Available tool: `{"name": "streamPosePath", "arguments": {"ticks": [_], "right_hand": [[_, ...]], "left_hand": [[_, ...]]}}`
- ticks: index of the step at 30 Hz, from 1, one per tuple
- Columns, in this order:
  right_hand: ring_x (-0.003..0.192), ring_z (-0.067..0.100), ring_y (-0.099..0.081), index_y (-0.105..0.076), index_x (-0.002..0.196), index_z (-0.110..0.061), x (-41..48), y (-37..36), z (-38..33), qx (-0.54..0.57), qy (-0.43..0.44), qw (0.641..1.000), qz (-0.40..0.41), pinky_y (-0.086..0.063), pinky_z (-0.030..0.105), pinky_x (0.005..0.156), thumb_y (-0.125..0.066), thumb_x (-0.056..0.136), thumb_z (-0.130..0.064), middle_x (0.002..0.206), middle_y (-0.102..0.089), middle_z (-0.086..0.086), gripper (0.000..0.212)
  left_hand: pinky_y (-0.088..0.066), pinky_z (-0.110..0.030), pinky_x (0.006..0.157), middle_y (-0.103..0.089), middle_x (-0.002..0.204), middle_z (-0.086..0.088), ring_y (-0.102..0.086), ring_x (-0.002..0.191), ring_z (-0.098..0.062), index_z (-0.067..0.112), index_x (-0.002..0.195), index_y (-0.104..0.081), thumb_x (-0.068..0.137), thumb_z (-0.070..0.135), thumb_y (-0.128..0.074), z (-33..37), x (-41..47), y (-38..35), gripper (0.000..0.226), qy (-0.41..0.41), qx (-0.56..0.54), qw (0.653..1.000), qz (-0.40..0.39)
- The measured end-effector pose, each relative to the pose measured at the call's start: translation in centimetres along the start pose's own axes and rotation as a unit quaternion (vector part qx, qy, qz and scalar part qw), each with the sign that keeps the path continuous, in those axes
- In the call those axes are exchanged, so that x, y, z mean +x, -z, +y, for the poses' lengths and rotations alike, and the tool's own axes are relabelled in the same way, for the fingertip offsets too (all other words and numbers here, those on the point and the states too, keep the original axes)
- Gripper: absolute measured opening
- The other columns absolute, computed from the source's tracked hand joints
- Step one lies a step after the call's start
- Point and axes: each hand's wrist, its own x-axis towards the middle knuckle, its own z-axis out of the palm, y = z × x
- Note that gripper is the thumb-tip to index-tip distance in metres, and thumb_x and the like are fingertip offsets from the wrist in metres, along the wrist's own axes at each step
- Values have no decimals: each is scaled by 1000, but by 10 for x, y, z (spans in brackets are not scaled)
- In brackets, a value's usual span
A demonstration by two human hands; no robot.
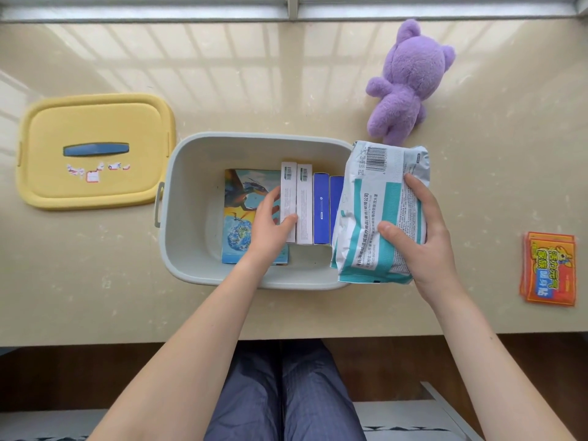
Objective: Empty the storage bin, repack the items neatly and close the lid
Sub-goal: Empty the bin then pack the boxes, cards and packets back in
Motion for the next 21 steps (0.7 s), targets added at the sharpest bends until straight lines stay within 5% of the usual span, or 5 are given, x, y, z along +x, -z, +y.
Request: {"name": "streamPosePath", "arguments": {"ticks": [14,21], "right_hand": [[125,8,-54,-46,141,-30,0,1,1,-6,-4,1000,3,-51,36,99,-70,85,-2,137,-53,-15,67],[125,16,-56,-50,138,-30,-3,-8,-1,58,-27,998,29,-53,41,94,-73,82,-2,136,-55,-7,67]], "left_hand": [[-48,-44,102,-45,145,4,-45,129,-17,29,147,-34,91,28,-66,1,1,4,65,26,21,999,23],[-48,-35,97,-58,127,5,-54,111,-11,18,130,-55,97,23,-54,28,-23,25,34,-21,96,995,30]]}}
